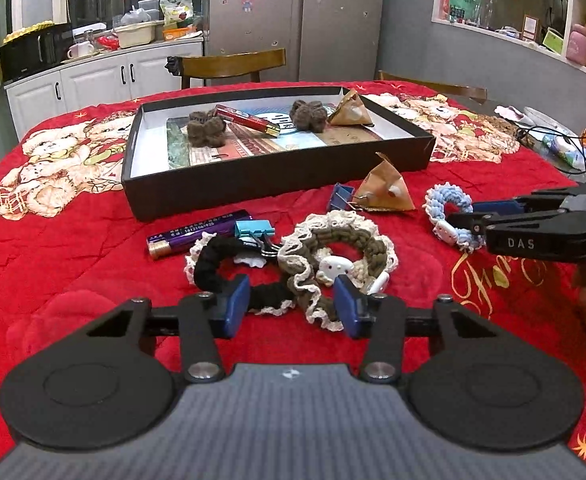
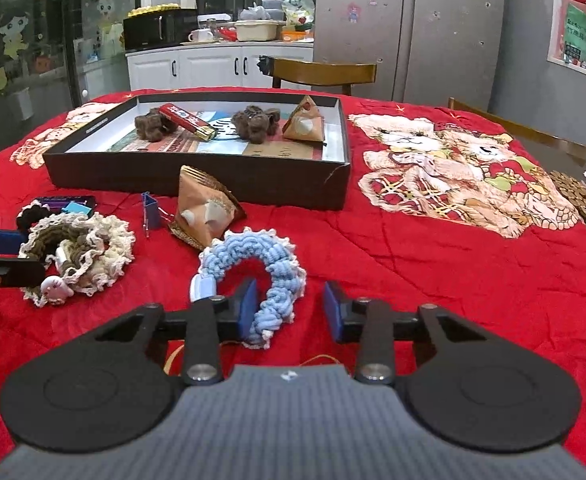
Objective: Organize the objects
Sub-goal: 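Grasp the blue crocheted ring with the right tool while the left tool grasps the cream-brown ring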
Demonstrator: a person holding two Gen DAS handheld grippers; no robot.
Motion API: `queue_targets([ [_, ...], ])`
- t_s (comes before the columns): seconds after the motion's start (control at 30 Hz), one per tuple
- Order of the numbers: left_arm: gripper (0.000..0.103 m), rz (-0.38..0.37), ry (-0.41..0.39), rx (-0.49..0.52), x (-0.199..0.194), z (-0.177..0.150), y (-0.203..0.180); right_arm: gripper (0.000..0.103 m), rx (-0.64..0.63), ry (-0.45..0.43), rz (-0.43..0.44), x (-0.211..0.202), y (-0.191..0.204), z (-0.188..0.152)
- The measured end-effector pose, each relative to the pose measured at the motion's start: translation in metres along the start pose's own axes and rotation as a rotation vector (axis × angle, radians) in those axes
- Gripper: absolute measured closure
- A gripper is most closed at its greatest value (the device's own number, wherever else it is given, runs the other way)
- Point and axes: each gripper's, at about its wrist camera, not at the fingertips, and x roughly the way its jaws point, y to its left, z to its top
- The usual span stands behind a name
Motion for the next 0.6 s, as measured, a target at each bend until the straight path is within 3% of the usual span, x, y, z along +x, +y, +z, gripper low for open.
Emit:
queue_targets([
  [0.37,0.087,-0.006,0.012,-0.009,0.008,0.004,0.001,0.084,0.03,-0.021,0.06,-0.007,-0.001,-0.005],
  [0.6,0.09,-0.035,-0.004,-0.028,0.003,0.004,0.004,0.088,0.012,-0.037,0.078,-0.011,0.003,-0.005],
])
